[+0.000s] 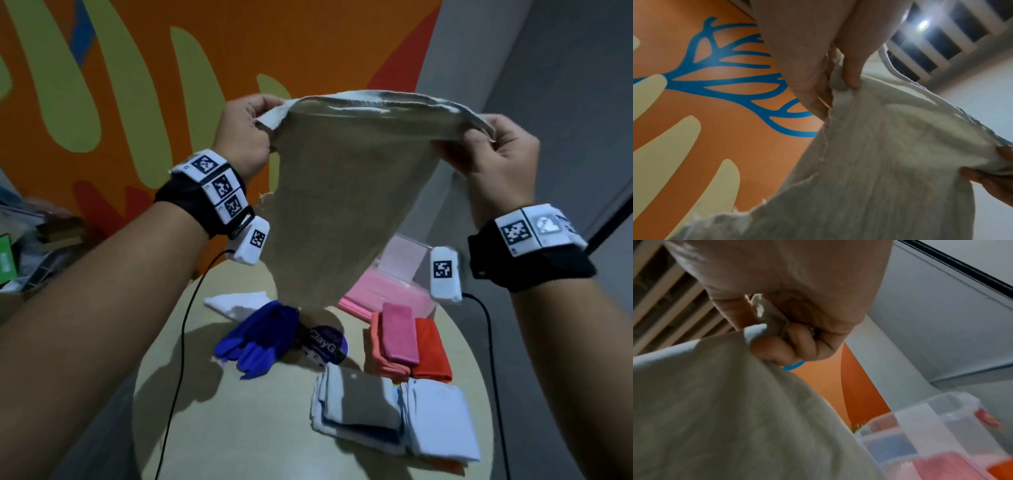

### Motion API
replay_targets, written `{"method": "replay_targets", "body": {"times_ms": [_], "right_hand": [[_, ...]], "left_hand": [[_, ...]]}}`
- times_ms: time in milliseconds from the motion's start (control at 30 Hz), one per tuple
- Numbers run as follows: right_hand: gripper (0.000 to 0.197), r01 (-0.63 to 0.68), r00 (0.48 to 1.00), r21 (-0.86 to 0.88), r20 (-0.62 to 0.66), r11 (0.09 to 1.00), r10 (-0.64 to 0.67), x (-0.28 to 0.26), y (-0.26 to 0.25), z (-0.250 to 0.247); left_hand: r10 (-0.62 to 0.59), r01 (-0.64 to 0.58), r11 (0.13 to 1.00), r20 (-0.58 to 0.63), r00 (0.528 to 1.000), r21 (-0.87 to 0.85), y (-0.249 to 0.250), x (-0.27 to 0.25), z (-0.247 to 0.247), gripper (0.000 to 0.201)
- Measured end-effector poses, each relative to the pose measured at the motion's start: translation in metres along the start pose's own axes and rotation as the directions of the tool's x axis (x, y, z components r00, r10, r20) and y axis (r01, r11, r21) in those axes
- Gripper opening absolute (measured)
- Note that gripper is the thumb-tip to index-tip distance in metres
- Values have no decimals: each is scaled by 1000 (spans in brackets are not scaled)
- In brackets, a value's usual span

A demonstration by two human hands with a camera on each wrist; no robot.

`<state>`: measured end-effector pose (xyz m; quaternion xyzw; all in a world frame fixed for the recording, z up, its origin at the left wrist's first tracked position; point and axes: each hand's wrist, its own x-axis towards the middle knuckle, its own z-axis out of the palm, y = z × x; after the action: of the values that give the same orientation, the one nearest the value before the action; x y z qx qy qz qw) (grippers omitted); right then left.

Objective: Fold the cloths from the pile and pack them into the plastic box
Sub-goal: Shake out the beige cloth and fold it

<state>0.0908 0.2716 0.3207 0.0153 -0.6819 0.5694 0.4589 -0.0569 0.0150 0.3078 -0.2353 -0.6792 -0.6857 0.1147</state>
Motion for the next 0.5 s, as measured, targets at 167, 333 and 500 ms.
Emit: {"method": "replay_targets", "body": {"times_ms": [167,333,500], "right_hand": [[27,2,996,-195,85,981,15,-82,12,-32],[33,-126,919,-384,303,915,254,-175,61,-52],[38,-305,798,-426,374,852,473,-223,73,-67]], "left_hand": [[-132,119,991,277,952,62,-33,-82,-23,24],[-382,189,915,613,691,357,-101,-173,-29,16],[-552,349,833,687,472,430,-147,-233,-37,23]]}}
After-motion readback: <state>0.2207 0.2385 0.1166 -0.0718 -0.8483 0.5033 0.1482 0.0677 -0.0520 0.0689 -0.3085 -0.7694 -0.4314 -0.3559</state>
